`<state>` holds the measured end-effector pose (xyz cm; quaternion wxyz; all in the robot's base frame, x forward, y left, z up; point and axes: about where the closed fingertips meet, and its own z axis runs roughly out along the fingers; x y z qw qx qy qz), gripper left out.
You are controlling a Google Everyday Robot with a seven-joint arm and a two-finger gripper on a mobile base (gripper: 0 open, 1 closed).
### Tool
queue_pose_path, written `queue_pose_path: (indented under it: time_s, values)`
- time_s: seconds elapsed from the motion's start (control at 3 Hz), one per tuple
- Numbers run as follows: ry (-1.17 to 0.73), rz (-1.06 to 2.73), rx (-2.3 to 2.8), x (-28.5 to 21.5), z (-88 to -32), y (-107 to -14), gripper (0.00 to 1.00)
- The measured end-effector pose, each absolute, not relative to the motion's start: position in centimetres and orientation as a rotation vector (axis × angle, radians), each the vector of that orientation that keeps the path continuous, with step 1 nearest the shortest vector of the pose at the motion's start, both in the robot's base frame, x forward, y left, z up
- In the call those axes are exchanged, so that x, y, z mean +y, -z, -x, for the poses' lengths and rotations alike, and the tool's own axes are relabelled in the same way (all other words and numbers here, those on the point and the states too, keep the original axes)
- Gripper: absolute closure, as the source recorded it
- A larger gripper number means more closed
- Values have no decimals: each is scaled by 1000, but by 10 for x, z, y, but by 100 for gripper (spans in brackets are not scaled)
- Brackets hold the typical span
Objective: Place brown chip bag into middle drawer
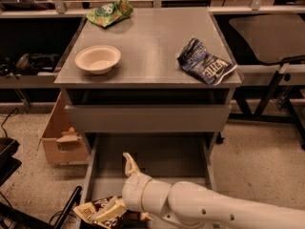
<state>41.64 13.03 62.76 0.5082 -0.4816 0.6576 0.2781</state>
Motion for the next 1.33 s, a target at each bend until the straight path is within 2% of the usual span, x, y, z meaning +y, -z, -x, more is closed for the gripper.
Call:
queue_pose_path:
  time_s: [0.33, 1.33]
  values:
    - [-640, 1122, 1565, 125, -399, -683, 0]
    - [-278, 1065, 1693, -11, -442, -892, 0]
